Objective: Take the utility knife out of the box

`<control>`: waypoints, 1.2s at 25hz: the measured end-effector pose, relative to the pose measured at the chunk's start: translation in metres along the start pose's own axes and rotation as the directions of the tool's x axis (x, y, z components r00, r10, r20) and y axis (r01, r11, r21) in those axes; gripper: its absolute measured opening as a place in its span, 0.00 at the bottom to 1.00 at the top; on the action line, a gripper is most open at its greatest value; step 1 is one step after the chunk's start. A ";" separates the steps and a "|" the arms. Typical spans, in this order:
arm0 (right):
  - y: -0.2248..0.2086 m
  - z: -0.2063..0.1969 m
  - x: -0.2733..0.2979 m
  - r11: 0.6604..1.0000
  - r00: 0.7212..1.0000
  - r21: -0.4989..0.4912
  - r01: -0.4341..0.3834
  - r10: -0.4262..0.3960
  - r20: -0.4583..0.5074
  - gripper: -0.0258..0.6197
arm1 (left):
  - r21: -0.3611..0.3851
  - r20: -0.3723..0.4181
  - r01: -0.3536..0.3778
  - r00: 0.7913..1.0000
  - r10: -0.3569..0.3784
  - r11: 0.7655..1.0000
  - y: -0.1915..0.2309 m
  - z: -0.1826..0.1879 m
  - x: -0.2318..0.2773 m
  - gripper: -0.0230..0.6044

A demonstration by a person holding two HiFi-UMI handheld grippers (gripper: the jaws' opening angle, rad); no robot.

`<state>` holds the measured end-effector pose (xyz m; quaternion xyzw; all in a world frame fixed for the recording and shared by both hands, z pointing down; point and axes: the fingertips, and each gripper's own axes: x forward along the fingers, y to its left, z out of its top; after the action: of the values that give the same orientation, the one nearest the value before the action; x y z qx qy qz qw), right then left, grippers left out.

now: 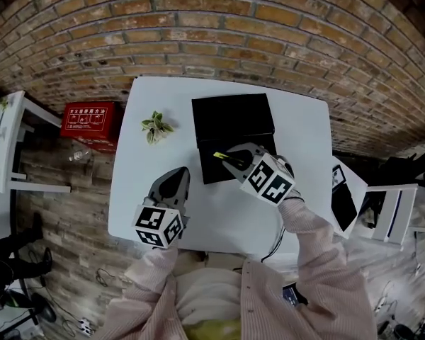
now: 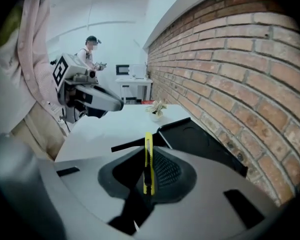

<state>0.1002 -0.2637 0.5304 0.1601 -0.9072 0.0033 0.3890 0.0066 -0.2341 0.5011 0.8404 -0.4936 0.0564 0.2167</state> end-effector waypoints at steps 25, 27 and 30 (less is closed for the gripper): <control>-0.024 0.068 -0.175 0.815 0.633 0.548 0.188 -0.527 0.567 0.12 | 0.263 0.200 0.011 0.978 -0.066 0.965 -0.039 0.103 -0.036 0.02; -0.026 0.068 -0.188 0.801 0.603 0.561 0.208 -0.557 0.571 0.12 | 0.276 0.216 -0.002 0.975 -0.060 0.961 -0.040 0.111 -0.039 0.02; -0.028 0.066 -0.208 0.779 0.561 0.583 0.231 -0.596 0.574 0.12 | 0.280 0.239 -0.013 0.969 -0.056 0.960 -0.041 0.122 -0.044 0.02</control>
<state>0.1963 -0.2390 0.3343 0.4465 -0.8908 0.0513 -0.0674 0.0048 -0.2325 0.3648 0.8684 -0.4944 0.0193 0.0338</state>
